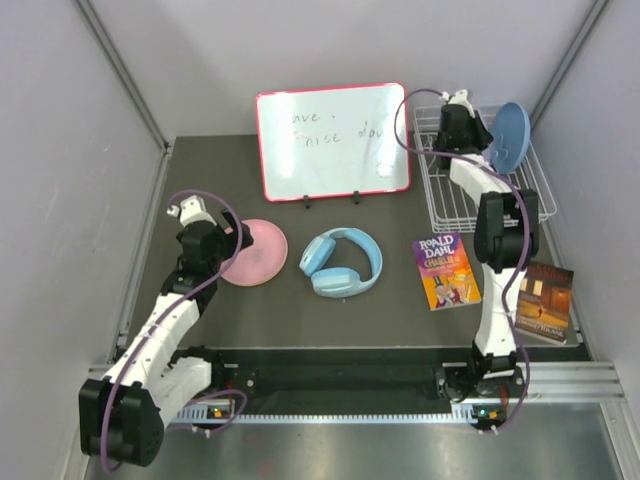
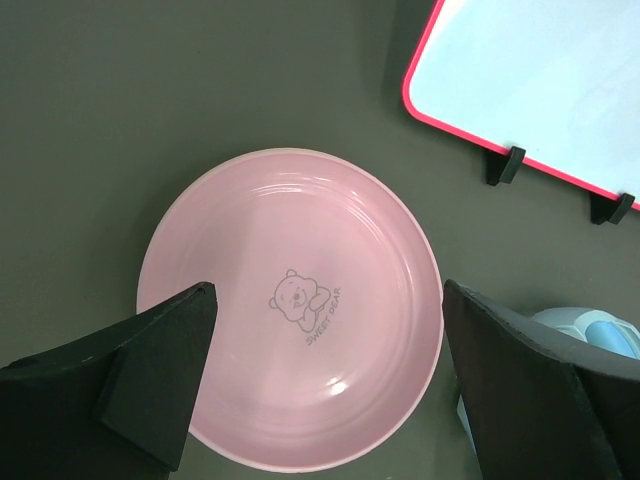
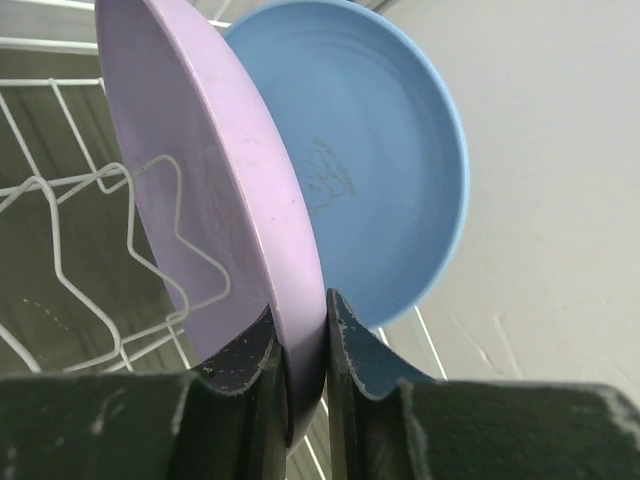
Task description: Unload the plates from the dish rack
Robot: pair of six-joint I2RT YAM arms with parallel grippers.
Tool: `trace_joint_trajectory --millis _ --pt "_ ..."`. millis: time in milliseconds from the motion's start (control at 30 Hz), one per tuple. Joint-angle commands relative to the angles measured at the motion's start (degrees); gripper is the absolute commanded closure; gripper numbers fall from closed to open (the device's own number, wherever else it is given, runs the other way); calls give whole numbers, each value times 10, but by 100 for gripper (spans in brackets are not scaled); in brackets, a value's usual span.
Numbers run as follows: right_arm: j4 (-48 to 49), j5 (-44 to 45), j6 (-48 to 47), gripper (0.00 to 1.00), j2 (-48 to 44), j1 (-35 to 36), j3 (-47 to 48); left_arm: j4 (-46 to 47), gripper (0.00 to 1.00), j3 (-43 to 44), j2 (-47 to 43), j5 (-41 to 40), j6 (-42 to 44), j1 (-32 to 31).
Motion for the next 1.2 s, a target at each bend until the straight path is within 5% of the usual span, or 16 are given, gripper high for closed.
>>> trace_joint_trajectory --millis 0,400,567,767,933,1167 --pt "151 95 -47 100 -94 18 -29 13 1 2 -8 -2 16 2" --pt "117 116 -31 100 -256 43 -134 -8 1 11 -45 48 7 2" --pt "-154 -37 181 100 -406 100 -164 63 1 24 -59 209 -12 2" --pt "-251 -259 365 100 -565 146 -257 201 5 9 -40 336 -109 -4" --pt "-249 -377 439 100 -654 171 -338 254 6 -2 -27 325 -139 -28" --pt "-216 -434 495 100 -701 194 -425 303 7 31 43 226 -114 -175"
